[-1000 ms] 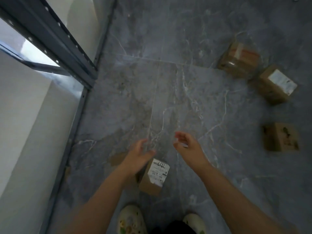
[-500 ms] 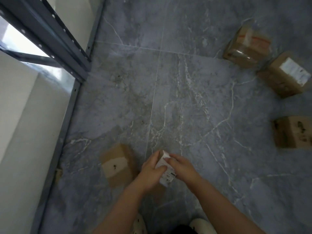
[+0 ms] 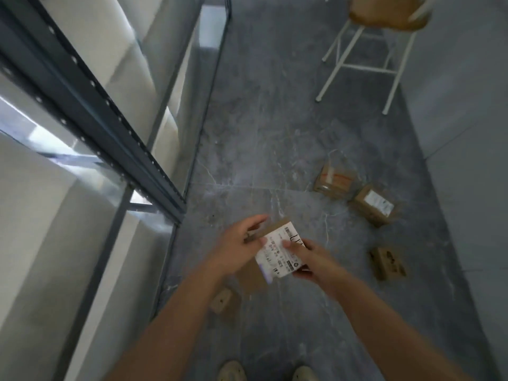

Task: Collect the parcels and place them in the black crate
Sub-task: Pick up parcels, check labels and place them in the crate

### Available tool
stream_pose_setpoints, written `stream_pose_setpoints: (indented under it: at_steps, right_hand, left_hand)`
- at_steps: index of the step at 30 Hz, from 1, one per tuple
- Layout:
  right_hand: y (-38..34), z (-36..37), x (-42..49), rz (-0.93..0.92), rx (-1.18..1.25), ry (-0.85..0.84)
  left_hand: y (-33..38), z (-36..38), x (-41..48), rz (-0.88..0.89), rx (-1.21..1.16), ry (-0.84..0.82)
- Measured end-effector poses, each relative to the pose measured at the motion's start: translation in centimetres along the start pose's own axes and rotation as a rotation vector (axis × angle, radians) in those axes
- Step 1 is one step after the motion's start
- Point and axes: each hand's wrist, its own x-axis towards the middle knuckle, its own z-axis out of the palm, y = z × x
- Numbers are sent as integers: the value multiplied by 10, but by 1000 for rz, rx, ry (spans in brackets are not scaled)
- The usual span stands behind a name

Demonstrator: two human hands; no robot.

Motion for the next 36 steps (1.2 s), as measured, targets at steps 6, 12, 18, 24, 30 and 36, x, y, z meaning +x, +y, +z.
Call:
stream_pose_setpoints:
  at_steps: [6, 12, 18, 24, 30, 36]
  right_hand:
    - [-137, -12, -111, -145, 394, -20]
    - [-240, -3, -215, -369, 400, -108]
    - [-301, -7, -274, -618, 298, -2]
    - [-348, -26, -325, -875, 294, -108]
    - [-373, -12, -369, -1063, 212, -148]
    - [-385, 9, -386, -1106, 209, -156]
  left_hand:
    - [139, -58, -54, -75, -272, 311]
    - [258, -84, -93, 104, -660, 33]
    - [351, -122, -117, 386, -666, 108]
    - [403, -151, -152, 498, -513, 146]
    - [434, -156, -180, 654, -503, 132]
    - [443, -171, -208, 774, -466, 203]
